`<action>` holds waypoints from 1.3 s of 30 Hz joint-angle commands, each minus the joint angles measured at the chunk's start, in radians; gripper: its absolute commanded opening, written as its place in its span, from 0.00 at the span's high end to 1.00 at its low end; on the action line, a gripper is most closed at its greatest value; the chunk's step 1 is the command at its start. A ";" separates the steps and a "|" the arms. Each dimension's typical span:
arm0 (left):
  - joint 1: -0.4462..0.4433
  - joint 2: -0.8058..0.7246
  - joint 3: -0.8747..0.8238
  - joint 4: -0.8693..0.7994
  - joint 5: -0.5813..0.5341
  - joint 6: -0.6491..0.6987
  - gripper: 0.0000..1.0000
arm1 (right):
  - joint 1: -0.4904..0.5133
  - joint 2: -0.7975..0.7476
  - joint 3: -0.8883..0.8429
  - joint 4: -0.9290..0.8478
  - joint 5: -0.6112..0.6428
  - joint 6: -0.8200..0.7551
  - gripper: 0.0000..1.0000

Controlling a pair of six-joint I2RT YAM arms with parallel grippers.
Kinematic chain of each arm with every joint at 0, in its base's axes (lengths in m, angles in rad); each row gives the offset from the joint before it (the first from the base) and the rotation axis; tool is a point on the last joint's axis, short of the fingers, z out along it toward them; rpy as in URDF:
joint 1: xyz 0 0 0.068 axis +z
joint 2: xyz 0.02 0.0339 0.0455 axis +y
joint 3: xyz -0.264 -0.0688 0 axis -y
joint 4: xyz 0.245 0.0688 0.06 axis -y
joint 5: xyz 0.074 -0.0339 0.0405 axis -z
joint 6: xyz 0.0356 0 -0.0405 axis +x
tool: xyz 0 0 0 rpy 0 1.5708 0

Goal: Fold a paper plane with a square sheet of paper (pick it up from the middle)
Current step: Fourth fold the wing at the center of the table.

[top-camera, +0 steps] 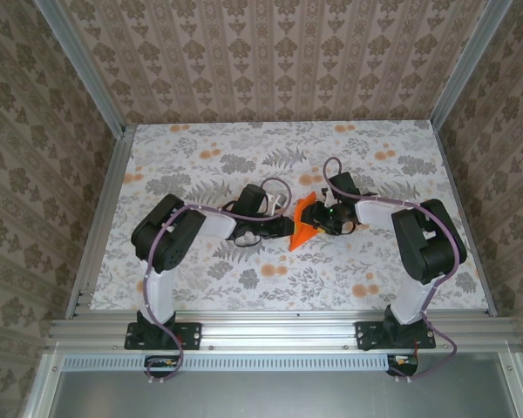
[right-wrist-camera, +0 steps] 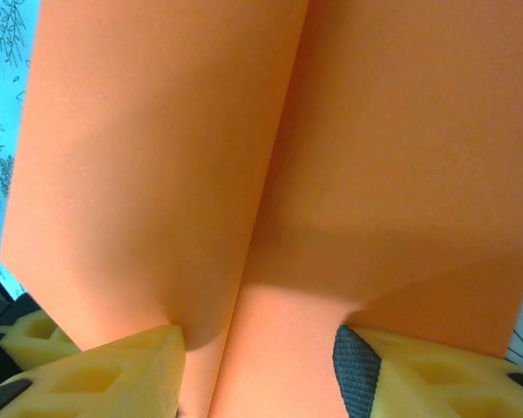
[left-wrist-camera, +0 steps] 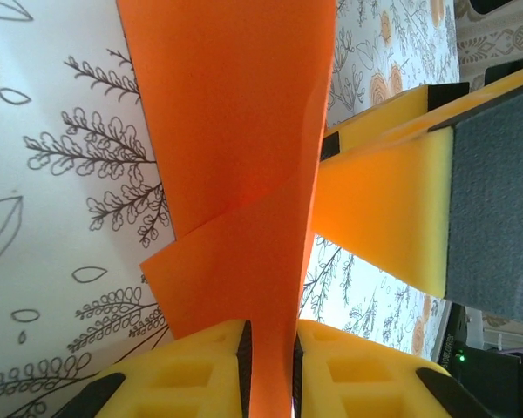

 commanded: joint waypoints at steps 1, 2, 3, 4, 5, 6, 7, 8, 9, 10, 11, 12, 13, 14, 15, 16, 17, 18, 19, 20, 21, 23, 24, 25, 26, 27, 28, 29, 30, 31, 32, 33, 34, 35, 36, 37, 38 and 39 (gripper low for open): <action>0.010 -0.040 -0.011 0.017 -0.006 -0.009 0.78 | 0.000 0.099 -0.054 -0.122 0.197 -0.024 0.46; 0.011 -0.040 -0.012 0.017 -0.008 -0.010 0.77 | 0.001 0.100 -0.055 -0.123 0.197 -0.024 0.45; 0.012 -0.040 -0.013 0.017 -0.010 -0.011 0.76 | 0.002 0.100 -0.054 -0.124 0.200 -0.022 0.45; 0.012 -0.040 -0.014 0.018 -0.014 -0.013 0.76 | 0.002 0.099 -0.055 -0.125 0.202 -0.020 0.45; 0.013 -0.040 -0.015 0.019 -0.021 -0.014 0.76 | 0.001 0.099 -0.056 -0.125 0.203 -0.021 0.45; 0.014 -0.040 -0.017 0.022 -0.025 -0.016 0.77 | 0.002 0.098 -0.057 -0.124 0.203 -0.021 0.45; 0.015 -0.038 -0.017 0.023 -0.026 -0.017 0.77 | 0.002 0.096 -0.058 -0.121 0.198 -0.022 0.45; 0.014 -0.031 -0.011 0.019 -0.025 -0.017 0.79 | 0.001 0.091 -0.063 -0.111 0.187 -0.027 0.45; 0.014 -0.025 -0.006 0.017 -0.024 -0.017 0.82 | 0.002 0.086 -0.069 -0.097 0.176 -0.031 0.45; 0.014 -0.019 -0.003 0.016 -0.023 -0.018 0.84 | 0.000 0.079 -0.076 -0.083 0.164 -0.033 0.45; 0.013 -0.012 0.002 0.013 -0.018 -0.017 0.85 | 0.001 0.070 -0.085 -0.067 0.148 -0.037 0.45; 0.013 -0.006 0.006 0.011 -0.017 -0.017 0.87 | -0.003 0.063 -0.092 -0.049 0.133 -0.039 0.45; 0.012 0.001 0.011 0.007 -0.013 -0.014 0.88 | -0.002 0.056 -0.097 -0.037 0.120 -0.041 0.44; 0.013 0.007 0.016 0.002 -0.007 -0.011 0.89 | -0.004 0.051 -0.103 -0.024 0.106 -0.046 0.44; 0.012 0.012 0.023 -0.006 -0.001 -0.007 0.89 | -0.004 0.046 -0.107 -0.016 0.097 -0.050 0.43; 0.011 0.017 0.029 -0.011 0.006 -0.003 0.90 | -0.004 0.044 -0.111 -0.011 0.091 -0.055 0.42; 0.009 0.022 0.034 -0.015 0.013 0.002 0.91 | -0.005 0.042 -0.112 -0.009 0.089 -0.057 0.41; 0.008 0.025 0.039 -0.022 0.015 0.006 0.92 | -0.005 0.042 -0.112 -0.012 0.093 -0.059 0.40; 0.007 0.026 0.044 -0.031 0.020 0.011 0.92 | -0.004 0.043 -0.113 -0.019 0.099 -0.060 0.40; 0.005 0.028 0.050 -0.043 0.022 0.019 0.92 | -0.004 0.045 -0.110 -0.026 0.106 -0.062 0.39; 0.005 0.029 0.057 -0.057 0.024 0.027 0.92 | -0.002 0.048 -0.109 -0.032 0.114 -0.062 0.39; 0.005 0.030 0.067 -0.078 0.025 0.039 0.93 | -0.004 0.053 -0.107 -0.044 0.135 -0.058 0.38; 0.005 0.028 0.068 -0.086 0.024 0.042 0.93 | -0.004 0.057 -0.103 -0.058 0.150 -0.055 0.37; 0.005 0.029 0.071 -0.093 0.021 0.046 0.93 | -0.002 0.061 -0.098 -0.072 0.164 -0.053 0.37; 0.006 0.030 0.075 -0.101 0.022 0.049 0.93 | -0.001 0.067 -0.091 -0.088 0.182 -0.049 0.37; 0.006 0.032 0.078 -0.105 0.025 0.053 0.93 | 0.000 0.072 -0.085 -0.101 0.198 -0.046 0.36; 0.005 0.034 0.080 -0.110 0.027 0.053 0.93 | 0.002 0.075 -0.081 -0.110 0.209 -0.043 0.36; 0.006 0.033 0.081 -0.111 0.027 0.056 0.92 | 0.004 0.083 -0.072 -0.128 0.229 -0.037 0.36; 0.005 0.035 0.083 -0.111 0.027 0.055 0.92 | 0.005 0.087 -0.065 -0.144 0.242 -0.033 0.35; 0.005 0.036 0.084 -0.116 0.027 0.057 0.92 | 0.008 0.091 -0.060 -0.155 0.254 -0.030 0.35; 0.006 0.034 0.086 -0.121 0.027 0.059 0.91 | 0.011 0.096 -0.054 -0.168 0.271 -0.023 0.34; 0.005 0.033 0.086 -0.122 0.026 0.060 0.91 | 0.014 0.101 -0.048 -0.177 0.281 -0.018 0.34; 0.006 0.031 0.086 -0.122 0.026 0.060 0.90 | 0.016 0.107 -0.045 -0.185 0.288 -0.011 0.34; 0.006 0.030 0.086 -0.122 0.027 0.061 0.89 | 0.019 0.111 -0.038 -0.196 0.301 -0.003 0.34; 0.007 0.026 0.087 -0.124 0.026 0.061 0.88 | 0.023 0.119 -0.029 -0.208 0.312 0.005 0.34; 0.008 0.024 0.086 -0.124 0.028 0.061 0.87 | 0.026 0.126 -0.020 -0.221 0.321 0.011 0.33; 0.011 0.017 0.084 -0.124 0.025 0.062 0.85 | 0.031 0.132 -0.014 -0.235 0.335 0.017 0.34; 0.012 0.005 0.080 -0.124 0.022 0.062 0.82 | 0.035 0.135 -0.005 -0.248 0.347 0.023 0.34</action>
